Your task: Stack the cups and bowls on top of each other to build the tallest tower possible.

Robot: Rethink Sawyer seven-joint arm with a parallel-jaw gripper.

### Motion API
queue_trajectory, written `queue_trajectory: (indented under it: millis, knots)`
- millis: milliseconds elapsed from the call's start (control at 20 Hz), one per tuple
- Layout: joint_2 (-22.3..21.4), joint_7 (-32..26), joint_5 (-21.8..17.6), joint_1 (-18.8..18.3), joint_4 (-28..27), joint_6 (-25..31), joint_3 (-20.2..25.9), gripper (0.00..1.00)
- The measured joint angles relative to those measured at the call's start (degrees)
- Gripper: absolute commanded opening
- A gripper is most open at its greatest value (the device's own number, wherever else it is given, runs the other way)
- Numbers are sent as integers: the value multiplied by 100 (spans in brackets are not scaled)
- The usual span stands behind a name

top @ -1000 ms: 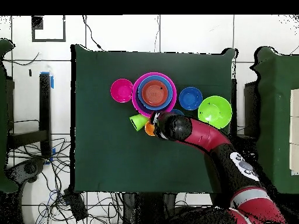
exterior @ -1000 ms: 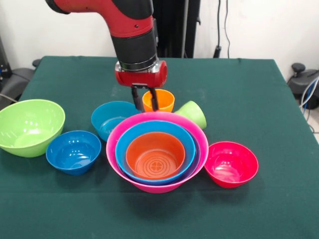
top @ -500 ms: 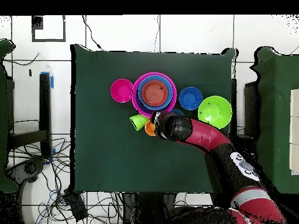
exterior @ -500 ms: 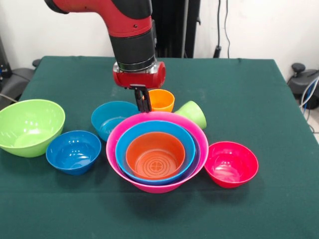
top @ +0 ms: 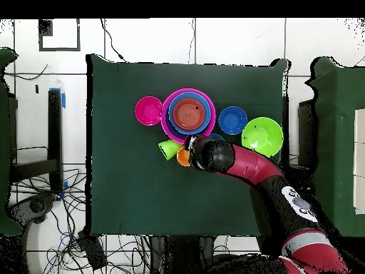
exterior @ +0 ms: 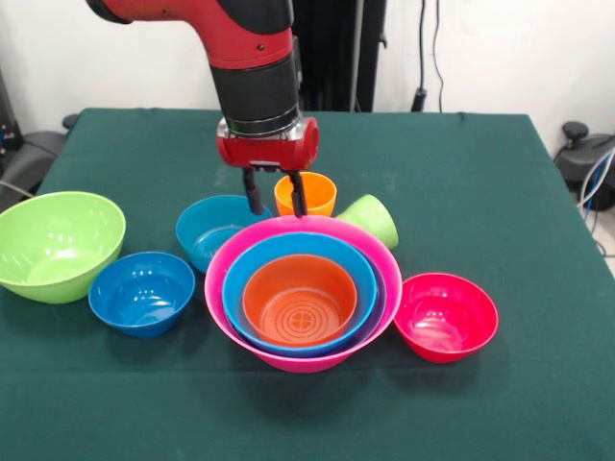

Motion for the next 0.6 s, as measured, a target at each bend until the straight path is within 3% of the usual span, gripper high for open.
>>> queue_trajectory:
  millis: [600]
  knots:
    - [-82, 0, -138, -39, -2, 1, 1, 100]
